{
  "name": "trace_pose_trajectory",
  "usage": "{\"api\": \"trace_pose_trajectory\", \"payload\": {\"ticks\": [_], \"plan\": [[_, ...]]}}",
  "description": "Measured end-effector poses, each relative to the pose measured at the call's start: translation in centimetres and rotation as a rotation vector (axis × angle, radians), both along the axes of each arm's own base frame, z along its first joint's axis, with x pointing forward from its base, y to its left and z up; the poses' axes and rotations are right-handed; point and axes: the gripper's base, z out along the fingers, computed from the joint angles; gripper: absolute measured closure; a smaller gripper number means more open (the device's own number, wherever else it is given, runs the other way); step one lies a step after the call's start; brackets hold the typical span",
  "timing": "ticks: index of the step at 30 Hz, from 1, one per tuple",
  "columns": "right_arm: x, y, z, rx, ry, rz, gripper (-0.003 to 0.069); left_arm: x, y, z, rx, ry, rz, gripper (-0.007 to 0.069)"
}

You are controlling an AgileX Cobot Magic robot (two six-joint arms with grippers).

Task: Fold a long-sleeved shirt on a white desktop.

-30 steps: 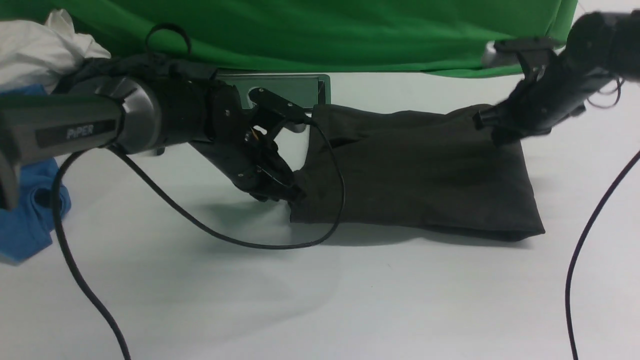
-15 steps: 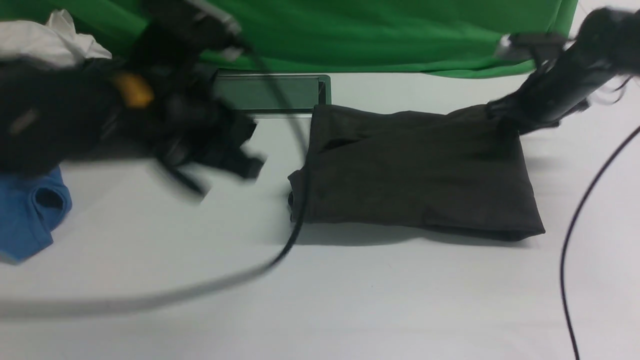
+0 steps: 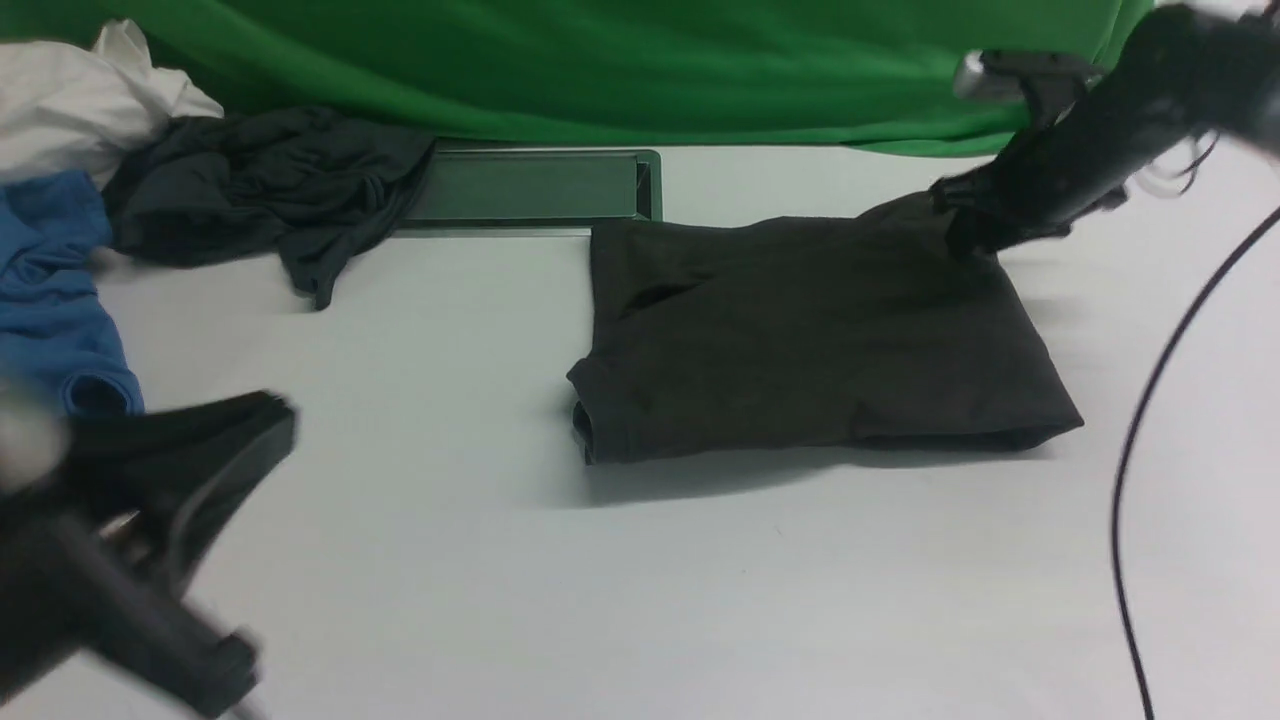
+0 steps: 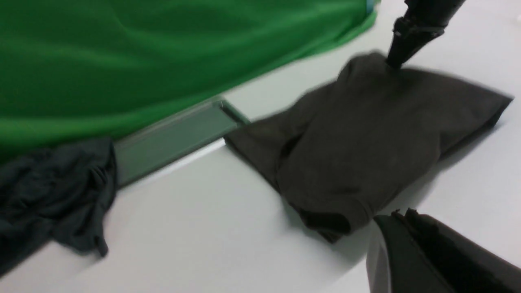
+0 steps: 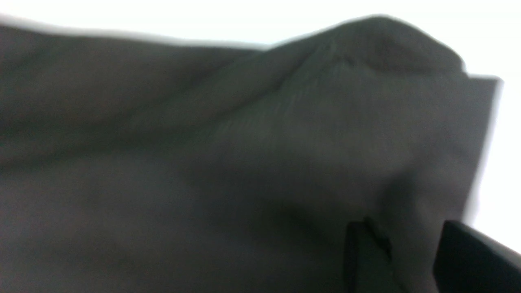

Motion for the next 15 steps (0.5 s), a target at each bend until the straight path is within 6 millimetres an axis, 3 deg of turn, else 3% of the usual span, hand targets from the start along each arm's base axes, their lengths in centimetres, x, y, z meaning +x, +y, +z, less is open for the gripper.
{"api": "trace_pose_trajectory", "payload": {"ticks": [2, 3, 4, 5, 6, 10, 11, 12, 15], "plan": [[-1.5, -0.3, 2.9, -0.035, -0.008, 0.013, 0.0443, -1.0, 0.4, 0.2, -0.022, -0.046, 0.000, 0.0608], [-3.6, -0.7, 6.1, -0.064, -0.039, 0.011, 0.0464, -1.9, 0.8, 0.3, -0.041, -0.088, 0.000, 0.0608], [-5.6, -1.0, 8.0, -0.076, -0.052, 0.003, 0.0481, -2.7, 1.2, 0.4, -0.059, -0.132, 0.001, 0.0608], [-5.9, -1.0, 8.4, -0.078, -0.057, 0.003, 0.0481, -2.8, 1.2, 0.4, -0.061, -0.137, 0.001, 0.0608], [-9.3, -1.3, 11.4, -0.084, -0.102, -0.008, 0.0495, -3.6, 1.5, 0.1, -0.074, -0.167, 0.002, 0.0608], [-17.5, -1.8, 15.3, -0.066, -0.162, -0.041, 0.0505, -4.8, 2.0, -0.8, -0.092, -0.210, 0.000, 0.0608], [-17.9, -1.8, 15.4, -0.065, -0.166, -0.043, 0.0506, -4.8, 2.0, -0.8, -0.091, -0.208, 0.000, 0.0608], [-21.2, -2.0, 15.9, -0.056, -0.180, -0.057, 0.0507, -5.0, 2.1, -1.1, -0.092, -0.211, -0.001, 0.0608], [-27.0, -2.4, 16.7, -0.035, -0.236, -0.085, 0.0508, -4.9, 2.0, -1.6, -0.085, -0.195, -0.002, 0.0608]]}}
